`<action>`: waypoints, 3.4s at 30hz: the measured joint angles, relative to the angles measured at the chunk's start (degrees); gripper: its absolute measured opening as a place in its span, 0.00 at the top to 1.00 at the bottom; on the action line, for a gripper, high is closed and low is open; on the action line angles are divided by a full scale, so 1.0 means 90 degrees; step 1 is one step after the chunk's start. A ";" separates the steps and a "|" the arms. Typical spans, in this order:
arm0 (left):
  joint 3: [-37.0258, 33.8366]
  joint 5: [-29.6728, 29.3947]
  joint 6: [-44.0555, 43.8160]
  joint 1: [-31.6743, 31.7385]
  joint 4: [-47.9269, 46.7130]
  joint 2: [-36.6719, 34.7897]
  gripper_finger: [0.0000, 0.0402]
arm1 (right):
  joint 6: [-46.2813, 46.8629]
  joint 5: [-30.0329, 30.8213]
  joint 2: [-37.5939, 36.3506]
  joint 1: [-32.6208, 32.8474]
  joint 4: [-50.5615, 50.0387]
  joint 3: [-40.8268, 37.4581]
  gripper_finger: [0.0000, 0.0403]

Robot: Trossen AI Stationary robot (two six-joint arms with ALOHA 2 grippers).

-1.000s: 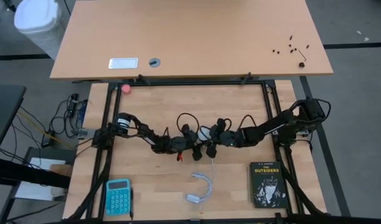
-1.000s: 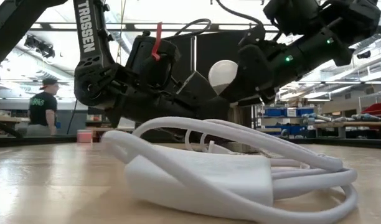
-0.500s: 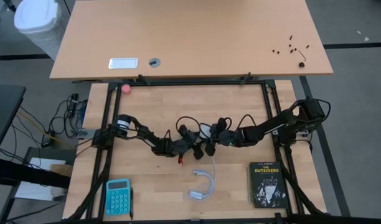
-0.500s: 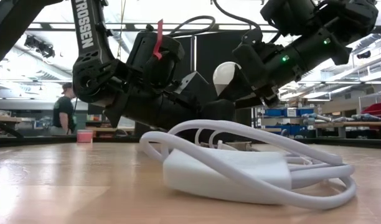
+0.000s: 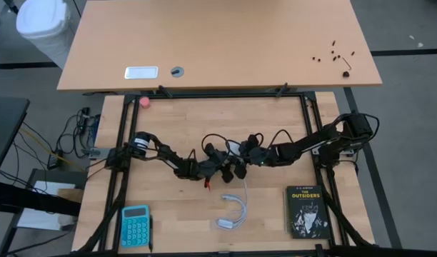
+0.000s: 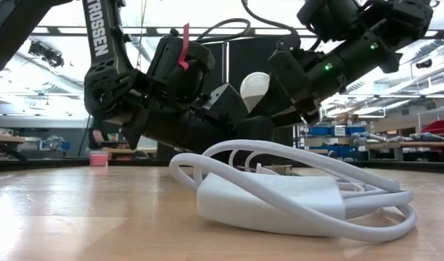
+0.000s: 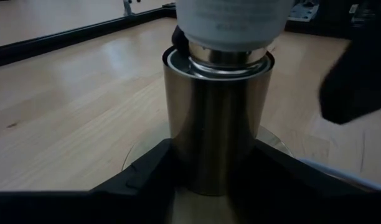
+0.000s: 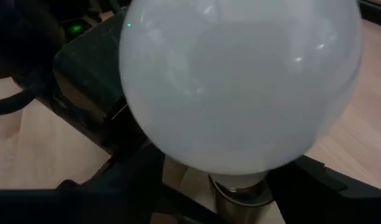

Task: Screw lightbulb
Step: Insert the white lightbulb into the silver lamp

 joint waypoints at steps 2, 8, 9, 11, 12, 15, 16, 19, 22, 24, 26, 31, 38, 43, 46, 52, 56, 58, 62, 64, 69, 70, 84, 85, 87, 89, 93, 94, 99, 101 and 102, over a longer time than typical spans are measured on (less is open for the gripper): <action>0.0000 0.0002 -0.0002 -0.0002 -0.0037 -0.0005 0.48 | -0.0059 -0.0055 -0.0002 -0.0001 -0.0048 0.0002 0.30; 0.0010 0.0038 0.0000 -0.0002 -0.0071 -0.0010 0.48 | -0.0126 -0.0042 -0.0034 -0.0001 -0.0280 0.0022 0.30; 0.0010 0.0044 0.0000 -0.0002 -0.0074 -0.0010 0.48 | -0.0133 -0.0038 -0.0034 -0.0001 -0.0286 0.0022 0.30; 0.0010 0.0051 0.0000 -0.0002 -0.0079 -0.0010 0.48 | -0.0141 -0.0037 -0.0034 -0.0001 -0.0295 0.0019 0.30; 0.0010 0.0053 -0.0002 -0.0003 -0.0091 -0.0012 0.48 | -0.0144 -0.0036 -0.0034 -0.0001 -0.0306 0.0019 0.30; 0.0017 0.0085 -0.0005 -0.0002 -0.0135 -0.0014 0.48 | -0.0168 -0.0042 -0.0125 0.0004 -0.0537 0.0022 0.31; 0.0019 0.0105 -0.0002 -0.0002 -0.0143 -0.0014 0.48 | -0.0172 -0.0046 -0.0195 0.0006 -0.0669 0.0022 0.31; 0.0021 0.0115 -0.0005 -0.0002 -0.0159 -0.0014 0.48 | -0.0169 -0.0066 -0.0457 0.0009 -0.1071 0.0008 0.31; 0.0010 0.0048 -0.0015 -0.0010 -0.0179 -0.0019 0.48 | -0.0121 0.0004 -0.0685 0.0004 -0.1487 -0.0021 0.30; 0.0010 0.0027 -0.0024 -0.0007 -0.0185 -0.0022 0.48 | -0.0081 0.0041 -0.0747 -0.0003 -0.1701 -0.0032 0.30; 0.0010 0.0029 -0.0024 -0.0007 -0.0187 -0.0022 0.48 | 0.0002 0.0081 -0.0803 0.0001 -0.1908 -0.0024 0.30; 0.0010 0.0036 -0.0024 -0.0007 -0.0191 -0.0021 0.48 | -0.0003 0.0152 -0.0797 0.0081 -0.1913 -0.0022 0.30; 0.0010 0.0135 0.0007 -0.0007 -0.0191 -0.0021 0.48 | -0.0883 0.0097 -0.0797 0.0128 -0.1786 -0.0022 0.30; 0.0012 0.0532 0.0330 -0.0002 -0.0179 -0.0026 0.48 | -0.1546 -0.0691 -0.0799 -0.0126 -0.1449 -0.0012 0.26; 0.0012 0.0874 0.0493 -0.0002 -0.0187 -0.0027 0.48 | -0.1701 -0.1041 -0.0799 -0.0278 -0.1506 -0.0012 0.22; 0.0017 0.1258 0.0773 -0.0005 -0.0185 -0.0027 0.48 | -0.1878 -0.1325 -0.0799 -0.0373 -0.1473 -0.0012 0.15; 0.0017 0.1375 0.0967 -0.0005 -0.0201 -0.0031 0.48 | -0.1993 -0.1518 -0.0800 -0.0375 -0.1173 -0.0010 0.13; 0.0017 0.1382 0.0969 -0.0005 -0.0201 -0.0031 0.48 | -0.2016 -0.1521 -0.0804 -0.0375 -0.1095 -0.0010 0.13; 0.0017 0.1387 0.0971 -0.0005 -0.0199 -0.0027 0.48 | -0.2013 -0.1540 -0.0803 -0.0375 -0.0703 -0.0010 0.14; 0.0017 0.1388 0.0972 -0.0005 -0.0199 -0.0027 0.48 | -0.2013 -0.1548 -0.0747 -0.0375 -0.0421 -0.0010 0.16; 0.0012 0.1529 0.0961 -0.0002 -0.0193 -0.0022 0.48 | -0.2091 -0.1554 -0.0451 -0.0375 0.0005 -0.0039 0.21; 0.0012 0.1575 0.0954 -0.0002 -0.0191 -0.0022 0.48 | -0.2103 -0.1553 -0.0379 -0.0375 0.0139 -0.0073 0.22; -0.0012 0.1843 0.0629 -0.0012 -0.0222 -0.0014 0.48 | -0.1982 -0.1295 -0.0316 -0.0133 0.0890 -0.0410 0.45; -0.0013 0.1843 0.0629 -0.0012 -0.0210 -0.0014 0.48 | -0.1980 -0.1190 -0.0318 -0.0093 0.0912 -0.0435 0.46; -0.0015 0.1840 0.0631 -0.0015 -0.0191 -0.0014 0.48 | -0.1986 -0.1043 -0.0318 -0.0024 0.0969 -0.0480 0.46; -0.0015 0.1838 0.0631 -0.0015 -0.0191 -0.0014 0.48 | -0.2031 -0.0891 -0.0318 0.0037 0.1210 -0.0549 0.47; -0.0015 0.1817 0.0634 -0.0015 -0.0189 -0.0014 0.48 | -0.2095 -0.0605 -0.0321 0.0089 0.1815 -0.0834 0.47; -0.0015 0.1817 0.0631 -0.0015 -0.0187 -0.0014 0.48 | -0.2073 -0.0590 -0.0321 0.0089 0.2014 -0.0944 0.47; -0.0024 0.1807 0.0651 -0.0015 -0.0059 -0.0007 0.48 | -0.2019 -0.0568 -0.0319 0.0087 0.3294 -0.1439 0.47; -0.0027 0.1804 0.0673 -0.0015 0.0058 0.0000 0.48 | -0.2062 -0.0561 -0.0318 0.0087 0.3655 -0.1547 0.47; -0.0027 0.1806 0.0679 -0.0015 0.0108 0.0004 0.48 | -0.2085 -0.0562 -0.0318 0.0087 0.3743 -0.1577 0.47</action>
